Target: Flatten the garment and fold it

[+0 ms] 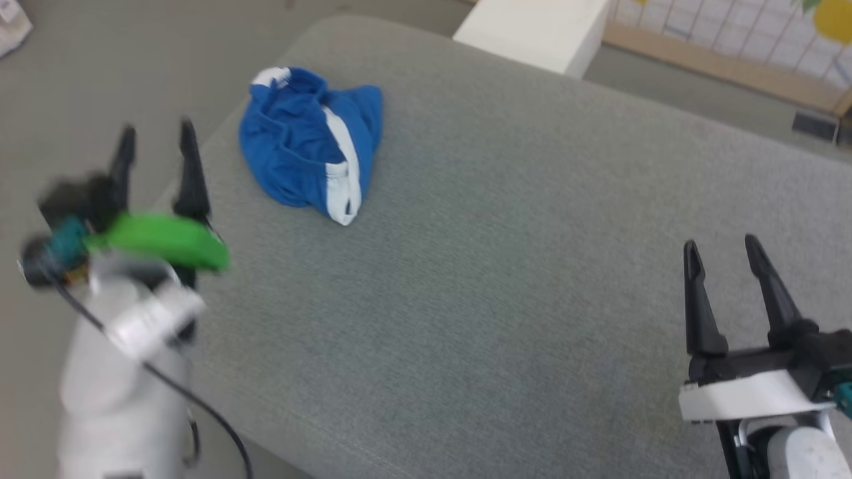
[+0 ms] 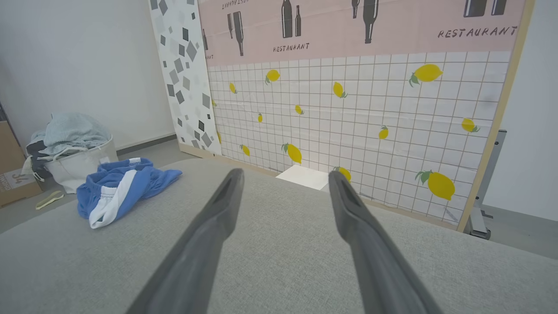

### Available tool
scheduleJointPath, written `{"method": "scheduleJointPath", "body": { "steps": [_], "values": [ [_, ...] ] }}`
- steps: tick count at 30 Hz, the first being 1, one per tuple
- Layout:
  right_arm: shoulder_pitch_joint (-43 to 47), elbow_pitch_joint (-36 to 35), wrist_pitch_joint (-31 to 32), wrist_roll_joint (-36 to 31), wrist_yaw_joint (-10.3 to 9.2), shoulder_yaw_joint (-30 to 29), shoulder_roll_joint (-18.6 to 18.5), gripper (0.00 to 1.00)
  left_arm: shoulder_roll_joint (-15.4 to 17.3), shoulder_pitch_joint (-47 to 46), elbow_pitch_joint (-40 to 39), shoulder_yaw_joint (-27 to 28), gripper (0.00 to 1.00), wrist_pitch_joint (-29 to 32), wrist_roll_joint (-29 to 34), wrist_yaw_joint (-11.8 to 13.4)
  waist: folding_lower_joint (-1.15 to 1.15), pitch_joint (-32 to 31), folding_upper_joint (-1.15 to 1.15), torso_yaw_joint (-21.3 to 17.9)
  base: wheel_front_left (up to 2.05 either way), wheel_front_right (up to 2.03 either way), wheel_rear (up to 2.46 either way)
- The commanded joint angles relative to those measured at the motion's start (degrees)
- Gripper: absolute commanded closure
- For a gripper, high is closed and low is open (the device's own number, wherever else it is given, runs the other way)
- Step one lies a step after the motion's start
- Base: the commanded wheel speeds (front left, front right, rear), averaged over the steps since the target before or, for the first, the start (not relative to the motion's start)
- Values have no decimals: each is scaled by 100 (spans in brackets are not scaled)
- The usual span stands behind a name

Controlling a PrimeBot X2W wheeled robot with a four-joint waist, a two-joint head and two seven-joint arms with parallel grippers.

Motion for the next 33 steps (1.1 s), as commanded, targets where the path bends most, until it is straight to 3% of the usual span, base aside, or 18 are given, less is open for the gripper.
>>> {"method": "scheduleJointPath", "body": {
  "steps": [1, 6, 10, 16, 22, 27, 33],
  "values": [
    [-151, -41, -27, -83, -9, -2, -3, 0, 143, -475, 326, 12, 0, 141, -149, -95, -1, 564, 0, -393, 0, 0, 0],
    [-418, -135, -27, -221, -9, -38, -3, 0, 486, -1747, 1378, -33, 0, 838, -827, -260, -1, 1069, 0, -747, 0, 0, 0],
    [-633, -248, -27, -304, -9, -41, -3, 0, 967, -2470, 1893, -460, 0, 1596, -1157, -278, -1, 1502, 0, -1075, 0, 0, 0],
    [-945, -491, -27, -427, -9, -31, -3, 0, 1618, -3092, 2114, -1375, 0, 3578, -2320, -281, -1, 2094, 0, -1489, 0, 0, 0],
    [-1165, -784, -27, -509, -9, 55, -3, 0, 2561, -3188, 1827, -2069, 0, 5721, -3550, -281, -1, 2556, 0, -1839, 0, 0, 0],
    [-1263, -963, -27, -586, -9, 44, -3, 0, 3128, -3158, 1730, -2346, 0, 6339, -3880, -282, -1, 2840, 0, -1979, 0, 0, 0],
    [-1327, -1023, -27, -670, -9, 86, -3, 0, 3218, -3060, 1974, -2662, 0, 6478, -3967, -282, -1, 3019, 0, -2054, 0, 0, 0]
  ]
}}
